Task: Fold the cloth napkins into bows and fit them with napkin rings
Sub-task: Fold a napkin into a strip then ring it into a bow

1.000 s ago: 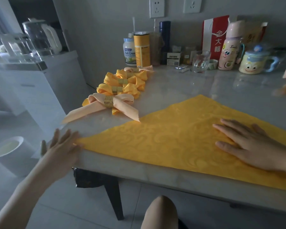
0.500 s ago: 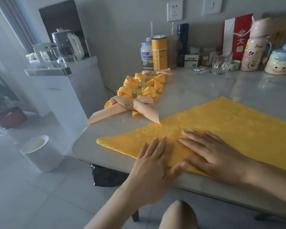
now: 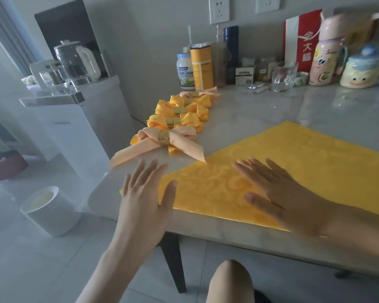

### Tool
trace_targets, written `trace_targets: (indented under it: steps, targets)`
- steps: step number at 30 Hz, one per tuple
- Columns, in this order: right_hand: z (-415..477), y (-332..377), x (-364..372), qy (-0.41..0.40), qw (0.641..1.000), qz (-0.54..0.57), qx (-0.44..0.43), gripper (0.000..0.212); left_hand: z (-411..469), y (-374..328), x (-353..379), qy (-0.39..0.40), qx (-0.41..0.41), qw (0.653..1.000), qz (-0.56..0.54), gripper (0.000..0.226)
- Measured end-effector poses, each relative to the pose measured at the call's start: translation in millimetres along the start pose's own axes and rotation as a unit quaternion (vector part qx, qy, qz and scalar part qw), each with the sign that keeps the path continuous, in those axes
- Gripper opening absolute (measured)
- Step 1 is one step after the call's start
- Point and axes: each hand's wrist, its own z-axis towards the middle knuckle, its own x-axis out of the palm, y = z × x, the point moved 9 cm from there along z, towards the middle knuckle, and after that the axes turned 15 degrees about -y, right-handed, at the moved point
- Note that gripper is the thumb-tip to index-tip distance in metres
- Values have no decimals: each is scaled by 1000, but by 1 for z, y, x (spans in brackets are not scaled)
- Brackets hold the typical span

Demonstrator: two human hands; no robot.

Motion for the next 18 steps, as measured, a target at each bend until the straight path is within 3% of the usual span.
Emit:
trace_targets:
  steps: [3, 6, 8, 10, 14, 18]
  targets:
    - [-9, -4, -42, -75, 996, 25, 28, 64, -6, -93, 34, 75, 71, 984, -147, 46]
    - [-36, -26, -57, -47, 996, -24, 76, 59, -21, -157, 68, 164, 143, 957, -193, 45]
    - [-61, -46, -56, -23, 993, -47, 110, 59, -34, -177, 97, 229, 167, 944, -171, 56]
    - [-78, -57, -50, -4, 990, -44, 132, 60, -49, -185, 117, 264, 184, 936, -144, 53]
    - [-89, -69, -37, 6, 988, -35, 151, 63, -67, -184, 134, 235, 271, 933, -16, 55]
    - [-102, -84, -30, 40, 982, -69, 173, 67, -76, -180, 147, 281, 278, 918, 22, 60]
